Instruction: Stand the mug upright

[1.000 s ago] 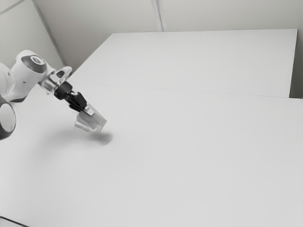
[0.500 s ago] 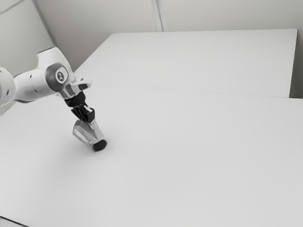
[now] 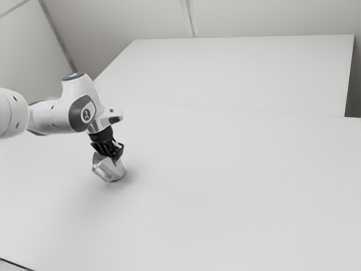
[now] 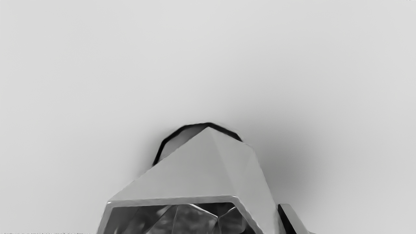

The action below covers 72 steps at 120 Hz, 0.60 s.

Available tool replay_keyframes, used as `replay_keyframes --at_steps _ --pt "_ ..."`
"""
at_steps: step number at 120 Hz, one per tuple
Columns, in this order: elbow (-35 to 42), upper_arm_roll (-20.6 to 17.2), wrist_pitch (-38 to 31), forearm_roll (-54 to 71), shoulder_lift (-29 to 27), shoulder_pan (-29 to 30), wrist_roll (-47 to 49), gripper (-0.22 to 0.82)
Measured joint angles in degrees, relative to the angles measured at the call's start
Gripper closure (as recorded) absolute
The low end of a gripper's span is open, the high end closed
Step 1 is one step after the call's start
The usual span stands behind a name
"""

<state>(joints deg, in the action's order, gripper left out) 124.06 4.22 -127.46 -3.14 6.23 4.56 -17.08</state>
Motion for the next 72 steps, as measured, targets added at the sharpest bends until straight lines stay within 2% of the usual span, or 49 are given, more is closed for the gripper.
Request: replay_keyframes --at_steps 16,30,52,72 --pt "0.3 0.0 -1.0 -0.1 -0.2 0.2 2.0 0.38" --pt "0.3 -0.1 -1.1 -0.2 -2.8 -0.6 3.4 0.22" --pt "-1.9 -0.1 1.7 -0.3 -7.1 -2.7 5.0 0.09" --pt "-15.8 -0.1 10.4 -0.3 -4.5 -4.1 6.0 0.04"
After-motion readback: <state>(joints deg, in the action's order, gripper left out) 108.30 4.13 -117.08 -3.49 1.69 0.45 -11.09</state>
